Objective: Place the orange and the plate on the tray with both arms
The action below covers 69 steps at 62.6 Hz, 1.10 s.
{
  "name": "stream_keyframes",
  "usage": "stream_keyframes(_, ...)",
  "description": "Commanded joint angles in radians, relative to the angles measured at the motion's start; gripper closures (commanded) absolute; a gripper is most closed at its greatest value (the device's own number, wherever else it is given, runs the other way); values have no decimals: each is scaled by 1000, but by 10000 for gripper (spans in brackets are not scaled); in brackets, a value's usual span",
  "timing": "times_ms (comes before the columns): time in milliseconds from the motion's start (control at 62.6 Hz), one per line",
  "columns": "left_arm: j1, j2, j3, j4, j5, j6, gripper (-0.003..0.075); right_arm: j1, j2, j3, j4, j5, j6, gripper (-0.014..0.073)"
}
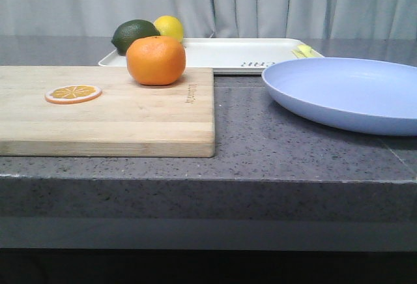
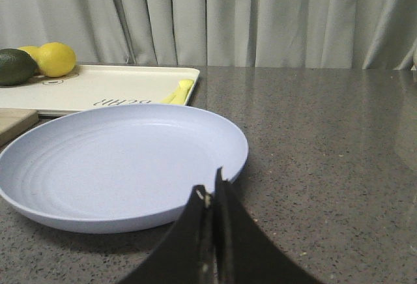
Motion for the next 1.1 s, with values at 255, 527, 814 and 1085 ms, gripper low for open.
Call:
stream_keyframes(255,-1,-16,-47,-46,-185,-2,740,-5,-20,-74,0,-97,-11,711)
stream_keyframes(527,-1,76,-357,-29,121,-2,740,-5,35,-353,-26,79,-12,711)
stream_keyframes(814,-1,294,-726,-29,443,-2,740,-5,257,-657,-53,387,-12,711)
stream_keyframes(1085,-1,428,-769,-90,537,-2,740,-5,448,-723,-53,474,-12,711)
